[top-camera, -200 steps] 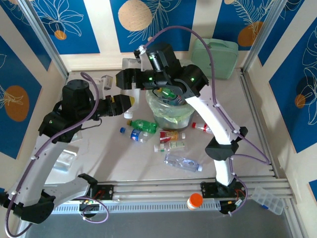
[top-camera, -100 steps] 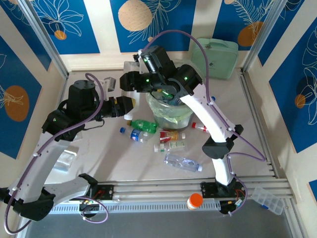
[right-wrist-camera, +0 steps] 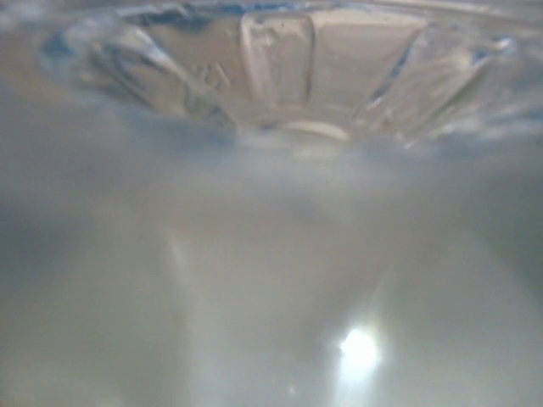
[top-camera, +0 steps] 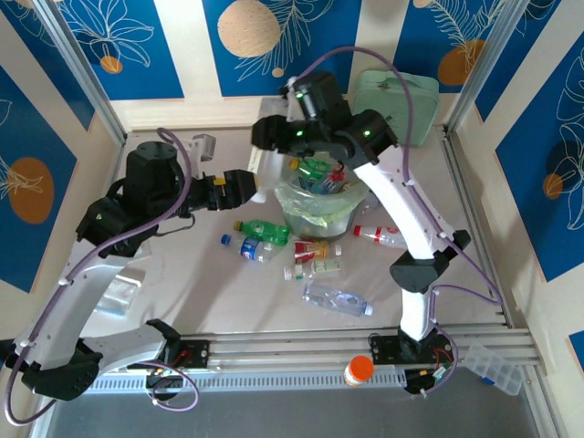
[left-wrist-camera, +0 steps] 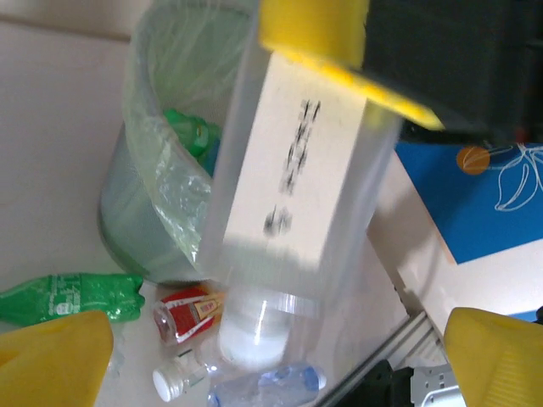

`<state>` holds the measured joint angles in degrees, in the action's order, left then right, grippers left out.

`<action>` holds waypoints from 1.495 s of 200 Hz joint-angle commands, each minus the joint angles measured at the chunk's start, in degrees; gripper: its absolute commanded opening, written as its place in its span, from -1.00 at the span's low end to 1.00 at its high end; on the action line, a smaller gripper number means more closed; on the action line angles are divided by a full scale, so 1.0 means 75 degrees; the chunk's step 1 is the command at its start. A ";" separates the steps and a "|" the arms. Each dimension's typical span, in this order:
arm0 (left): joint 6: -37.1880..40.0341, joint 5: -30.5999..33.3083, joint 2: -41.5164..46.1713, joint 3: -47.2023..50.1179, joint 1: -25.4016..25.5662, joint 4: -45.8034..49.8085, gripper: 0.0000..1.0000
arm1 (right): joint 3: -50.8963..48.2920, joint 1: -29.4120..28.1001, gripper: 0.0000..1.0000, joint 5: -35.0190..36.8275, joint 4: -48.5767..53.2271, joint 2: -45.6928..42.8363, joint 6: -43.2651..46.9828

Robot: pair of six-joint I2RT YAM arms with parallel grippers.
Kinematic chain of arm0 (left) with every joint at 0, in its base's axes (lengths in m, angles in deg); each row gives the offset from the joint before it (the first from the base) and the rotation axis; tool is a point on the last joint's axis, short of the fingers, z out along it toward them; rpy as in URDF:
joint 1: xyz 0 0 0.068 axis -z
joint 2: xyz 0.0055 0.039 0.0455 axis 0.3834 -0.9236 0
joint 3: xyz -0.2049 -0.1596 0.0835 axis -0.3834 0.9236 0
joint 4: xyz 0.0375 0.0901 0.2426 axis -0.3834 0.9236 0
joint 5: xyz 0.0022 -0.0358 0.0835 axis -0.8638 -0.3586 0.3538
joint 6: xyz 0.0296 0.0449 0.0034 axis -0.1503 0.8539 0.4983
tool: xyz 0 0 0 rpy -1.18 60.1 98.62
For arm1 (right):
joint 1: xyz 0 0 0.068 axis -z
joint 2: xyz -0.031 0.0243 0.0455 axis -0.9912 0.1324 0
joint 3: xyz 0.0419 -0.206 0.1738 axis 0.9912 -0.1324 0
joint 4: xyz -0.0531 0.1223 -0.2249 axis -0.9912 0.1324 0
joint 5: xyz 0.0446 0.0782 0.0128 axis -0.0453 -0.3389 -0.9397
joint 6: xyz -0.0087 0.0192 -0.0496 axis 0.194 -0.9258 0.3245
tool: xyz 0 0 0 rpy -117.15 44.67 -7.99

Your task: Put the plastic bottles in the bin

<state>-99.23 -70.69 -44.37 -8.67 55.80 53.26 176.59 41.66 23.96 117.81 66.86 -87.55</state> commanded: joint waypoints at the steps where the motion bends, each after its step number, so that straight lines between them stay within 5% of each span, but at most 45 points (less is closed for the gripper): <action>1: 0.0094 0.0611 0.0363 -0.0491 0.0066 0.0396 0.99 | -0.0229 0.0763 -0.05 0.0063 -0.0348 -0.0454 0.0267; 103: -0.1046 0.1323 0.1052 -0.1129 0.0054 0.1767 0.99 | -0.0771 0.2434 -0.05 0.2125 -0.0208 -0.0136 0.2286; 199: -0.1965 0.1398 0.1038 -0.1276 0.0054 0.2057 0.99 | -0.4264 0.1862 0.00 0.1622 -0.0998 -0.0929 0.1793; 258: -0.2594 0.1648 0.1107 -0.1286 0.0054 0.1991 0.99 | -0.3886 0.1761 0.79 0.1920 -0.0866 -0.0987 0.1840; 299: -0.2823 0.1618 0.1246 -0.1007 0.0054 0.1680 0.99 | -0.3484 0.1676 0.93 0.2107 -0.0697 -0.1231 0.1673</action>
<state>-118.31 -59.17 -36.35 -16.75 55.80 67.29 147.91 54.93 37.95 111.73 61.31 -74.13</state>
